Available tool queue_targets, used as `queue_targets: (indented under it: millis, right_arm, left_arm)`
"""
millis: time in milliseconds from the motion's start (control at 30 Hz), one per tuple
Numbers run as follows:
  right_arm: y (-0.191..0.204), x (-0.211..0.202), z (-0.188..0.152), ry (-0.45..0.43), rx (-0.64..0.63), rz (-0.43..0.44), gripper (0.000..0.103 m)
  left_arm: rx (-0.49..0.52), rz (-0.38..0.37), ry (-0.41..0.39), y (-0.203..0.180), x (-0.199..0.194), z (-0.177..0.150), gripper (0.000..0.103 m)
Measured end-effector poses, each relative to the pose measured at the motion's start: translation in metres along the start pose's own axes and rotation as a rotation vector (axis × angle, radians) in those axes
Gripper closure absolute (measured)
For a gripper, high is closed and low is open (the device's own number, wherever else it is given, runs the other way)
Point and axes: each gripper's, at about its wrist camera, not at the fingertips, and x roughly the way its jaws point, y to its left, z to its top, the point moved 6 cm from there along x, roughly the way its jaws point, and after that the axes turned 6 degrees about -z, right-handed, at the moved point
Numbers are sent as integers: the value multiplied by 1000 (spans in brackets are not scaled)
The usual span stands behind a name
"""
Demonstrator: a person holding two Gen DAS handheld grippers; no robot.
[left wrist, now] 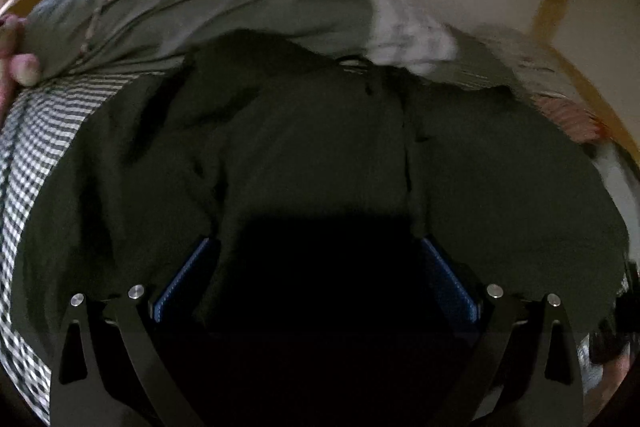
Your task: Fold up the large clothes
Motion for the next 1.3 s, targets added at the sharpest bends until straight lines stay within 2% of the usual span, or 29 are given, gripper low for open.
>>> queue_targets:
  millis: [67, 100, 133, 233, 267, 333, 367, 433, 467, 500, 533, 567, 600, 667, 700, 733, 767, 800, 833, 867, 900, 933, 967, 1067, 1133, 1200, 1233, 1267, 1300]
  right_arm:
    - [-17, -22, 15, -43, 22, -43, 75]
    - [-29, -19, 12, -30, 41, -66, 71]
    - [-42, -13, 13, -16, 84, -81, 65]
    - [-45, 8, 17, -4, 106, -57, 20]
    - [-39, 15, 17, -8, 87, -54, 11]
    - [-24, 31, 25, -42, 43, -69, 5]
    - [-23, 37, 31, -59, 67, -61, 4]
    - [-33, 40, 34, -87, 143, -31, 4]
    - [-37, 42, 36, -98, 168, -17, 8]
    - [-41, 41, 37, -106, 171, -11, 14]
    - [-42, 39, 35, -104, 158, -15, 30]
    - [-41, 37, 32, -98, 127, -15, 44]
    - [-42, 35, 30, -97, 109, -19, 46]
    - [-48, 35, 30, -86, 123, -16, 44]
    - [-51, 39, 32, -77, 138, -15, 40]
    - [-51, 42, 33, -72, 152, -14, 31]
    - [-44, 44, 32, -76, 148, -11, 18]
    - [-38, 47, 32, -81, 131, -16, 10]
    - [-32, 51, 32, -92, 99, -63, 6]
    - [-28, 56, 31, -103, 74, -94, 7]
    - [-26, 59, 34, -109, 67, -105, 8]
    - [-25, 60, 33, -116, 65, -114, 22]
    - [-25, 61, 32, -107, 56, -124, 51]
    - [-2, 62, 20, -112, -86, -150, 59]
    - [4, 60, 15, -114, -126, -158, 60]
    - [-3, 62, 14, -88, -109, -183, 59]
    - [-11, 69, 22, -67, -81, -202, 52]
    - [-18, 74, 37, -51, -66, -217, 50]
    - [-21, 69, 30, -42, -61, -221, 50]
  left_arm:
    - [29, 8, -16, -4, -7, -6, 4]
    - [53, 2, -25, -7, -5, -7, 4]
    - [71, 26, -28, -7, 0, -7, 4]
    - [105, 50, -11, -8, 18, -10, 4]
    - [120, 65, -7, -10, 21, -11, 4]
    - [112, 49, 3, -12, 17, -11, 4]
    - [103, 33, -4, -14, 13, -9, 4]
    - [118, 31, -61, -19, -4, -6, 4]
    - [147, 82, -68, -18, -4, -5, 4]
    - [152, 117, -28, -12, 6, -7, 4]
    - [123, 83, 38, -5, 22, -12, 4]
    - [110, 69, 41, -2, 26, -12, 4]
    - [107, 69, 41, -1, 25, -11, 4]
    - [64, 64, 28, -6, 14, -7, 4]
    - [46, 14, -26, -15, 4, -1, 4]
    - [57, -17, -79, -27, -6, 6, 4]
    - [78, -15, -101, -37, -8, 11, 4]
    - [114, -2, -117, -47, -6, 15, 4]
    - [148, 41, -82, -52, 8, 16, 4]
    - [160, 76, -5, -51, 30, 12, 4]
    - [151, 60, 68, -48, 52, 4, 4]
    - [143, 53, 57, -45, 58, 3, 4]
    - [134, 54, 42, -42, 59, 3, 4]
    - [131, 50, 46, -42, 59, 0, 4]
    - [142, 50, 35, -42, 59, -2, 4]
    - [143, 56, 27, -39, 61, -2, 4]
    - [142, 58, 23, -37, 62, -2, 4]
    - [140, 60, 17, -38, 63, -2, 4]
    - [138, 64, 12, -40, 63, -3, 4]
